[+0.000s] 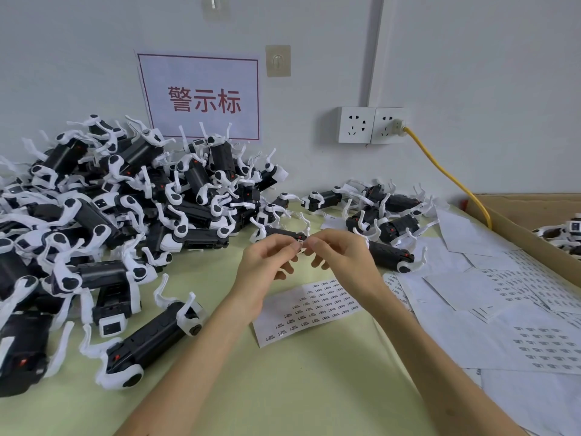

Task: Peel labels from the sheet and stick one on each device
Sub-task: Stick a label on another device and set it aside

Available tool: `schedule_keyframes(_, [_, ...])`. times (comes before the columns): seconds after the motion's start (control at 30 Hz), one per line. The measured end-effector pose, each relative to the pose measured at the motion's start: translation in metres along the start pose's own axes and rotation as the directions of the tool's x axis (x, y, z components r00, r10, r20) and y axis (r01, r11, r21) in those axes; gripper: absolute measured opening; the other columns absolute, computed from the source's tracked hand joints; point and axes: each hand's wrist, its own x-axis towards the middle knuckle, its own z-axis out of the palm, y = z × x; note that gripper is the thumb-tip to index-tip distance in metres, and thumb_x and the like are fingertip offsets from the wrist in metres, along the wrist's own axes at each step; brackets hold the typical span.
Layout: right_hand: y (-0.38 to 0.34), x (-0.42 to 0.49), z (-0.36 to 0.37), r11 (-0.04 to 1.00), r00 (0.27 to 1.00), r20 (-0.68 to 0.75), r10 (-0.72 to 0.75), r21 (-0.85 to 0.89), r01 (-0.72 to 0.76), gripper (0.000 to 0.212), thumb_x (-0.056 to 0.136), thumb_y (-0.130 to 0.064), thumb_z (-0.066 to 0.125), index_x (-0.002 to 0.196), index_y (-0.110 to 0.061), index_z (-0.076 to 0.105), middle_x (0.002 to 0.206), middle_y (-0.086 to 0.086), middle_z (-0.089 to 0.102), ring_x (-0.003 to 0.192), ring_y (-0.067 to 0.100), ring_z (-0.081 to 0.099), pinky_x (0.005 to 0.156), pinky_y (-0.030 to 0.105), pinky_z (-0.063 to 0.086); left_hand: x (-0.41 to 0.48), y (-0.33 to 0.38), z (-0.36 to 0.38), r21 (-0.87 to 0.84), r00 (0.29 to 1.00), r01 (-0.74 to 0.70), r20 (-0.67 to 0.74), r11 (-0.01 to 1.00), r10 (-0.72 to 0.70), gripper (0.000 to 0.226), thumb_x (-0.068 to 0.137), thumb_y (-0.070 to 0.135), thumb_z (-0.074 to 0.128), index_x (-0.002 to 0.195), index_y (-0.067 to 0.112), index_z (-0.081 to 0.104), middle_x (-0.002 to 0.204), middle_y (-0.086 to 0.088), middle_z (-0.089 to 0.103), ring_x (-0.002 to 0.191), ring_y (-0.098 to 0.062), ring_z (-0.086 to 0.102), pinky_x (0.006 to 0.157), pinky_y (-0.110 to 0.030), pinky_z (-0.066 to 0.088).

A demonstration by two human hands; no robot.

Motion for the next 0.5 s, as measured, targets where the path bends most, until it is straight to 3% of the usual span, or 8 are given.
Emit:
schedule_keyframes(0.17, [0.0007,0.0009,0.0001,1.000,0.999,-0.045,0.005,0.015,-0.004,0.009,0.093,-0.017,0.072,0.086,-0.021,0.076,0.081,-0.007,0.074,0.067,0.009,0.066,0.064,0.016,0.049,-0.0010,0.0000,0.0008,0.030,0.998,-0.059,-0.020,0.998,0.060,0.021,0.096,0.017,0.069,0.084,0.031,0.079,0.073,0.006,0.070,0.064,-0.009,0.059,0.062,-0.022,0.045])
schedule_keyframes(0.33, [0.0019,0.0018,-0.0024,0.997,0.996,-0.062,0.069,0.030,-0.067,0.019,0.095,-0.009,0.064,0.090,-0.022,0.077,0.081,-0.003,0.075,0.067,0.008,0.066,0.065,0.018,0.049,-0.0006,-0.0010,0.0013,0.050,0.998,-0.061,-0.021,0.997,0.062,0.022,0.098,0.014,0.065,0.092,0.029,0.080,0.075,0.005,0.071,0.065,-0.010,0.059,0.061,-0.021,0.045])
schedule_keyframes(0.5, [0.0013,0.0011,-0.0016,0.999,0.992,-0.123,0.028,-0.029,-0.032,0.012,0.092,-0.018,0.073,0.082,-0.024,0.077,0.076,-0.006,0.073,0.064,0.014,0.065,0.060,0.018,0.048,-0.0004,-0.0036,0.0013,0.084,0.997,-0.080,0.003,0.993,0.080,0.024,0.100,0.014,0.061,0.097,0.029,0.081,0.075,0.004,0.071,0.064,-0.010,0.058,0.059,-0.017,0.044])
